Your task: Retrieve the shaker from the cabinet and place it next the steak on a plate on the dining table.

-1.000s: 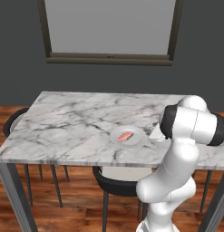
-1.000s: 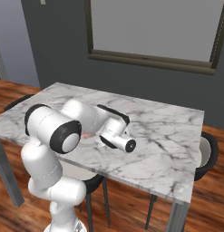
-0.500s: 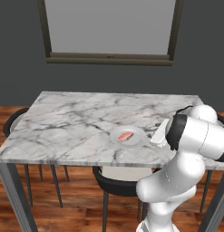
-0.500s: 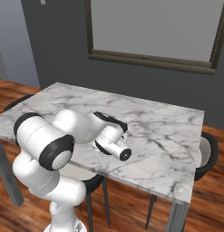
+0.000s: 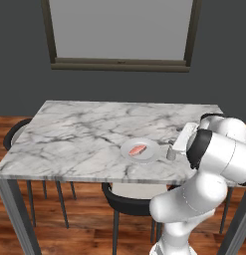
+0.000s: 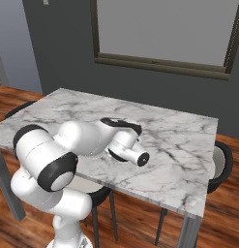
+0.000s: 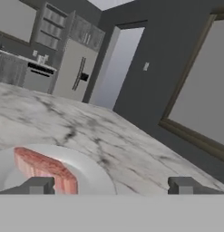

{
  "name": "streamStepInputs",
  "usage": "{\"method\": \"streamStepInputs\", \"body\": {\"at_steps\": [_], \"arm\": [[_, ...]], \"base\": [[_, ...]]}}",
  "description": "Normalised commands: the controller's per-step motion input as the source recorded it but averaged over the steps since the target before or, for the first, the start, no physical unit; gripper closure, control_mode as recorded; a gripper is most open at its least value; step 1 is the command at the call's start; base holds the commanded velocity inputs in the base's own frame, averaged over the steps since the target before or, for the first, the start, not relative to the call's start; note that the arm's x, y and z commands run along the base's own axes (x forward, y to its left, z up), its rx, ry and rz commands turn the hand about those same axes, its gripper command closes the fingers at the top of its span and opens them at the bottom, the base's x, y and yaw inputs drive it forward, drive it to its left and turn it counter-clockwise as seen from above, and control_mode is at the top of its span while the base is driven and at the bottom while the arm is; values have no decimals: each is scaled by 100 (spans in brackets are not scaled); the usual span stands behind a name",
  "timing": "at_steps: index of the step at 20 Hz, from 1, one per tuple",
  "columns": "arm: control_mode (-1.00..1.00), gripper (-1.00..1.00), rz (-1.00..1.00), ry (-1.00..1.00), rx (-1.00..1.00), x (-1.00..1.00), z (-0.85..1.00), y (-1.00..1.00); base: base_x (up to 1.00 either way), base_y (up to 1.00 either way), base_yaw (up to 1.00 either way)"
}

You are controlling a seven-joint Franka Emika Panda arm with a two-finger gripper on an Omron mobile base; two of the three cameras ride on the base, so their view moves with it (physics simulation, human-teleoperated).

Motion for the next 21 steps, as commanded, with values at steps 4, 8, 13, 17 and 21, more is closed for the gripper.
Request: {"method": "streamStepInputs", "body": {"at_steps": [4, 8, 13, 17, 21], "arm": [[-100, -100, 15, -1, 0, -13, 38, 0], [-100, -100, 15, 0, 0, -28, 39, 0], [-100, -100, 9, -3, 0, -61, 37, 0], [-100, -100, 0, -14, -3, -83, 40, 1], [-100, -100, 0, -29, -11, -86, 49, 22]], "base": [[0, 0, 0], [0, 0, 0], [0, 0, 0], [0, 0, 0], [0, 0, 0]]}}
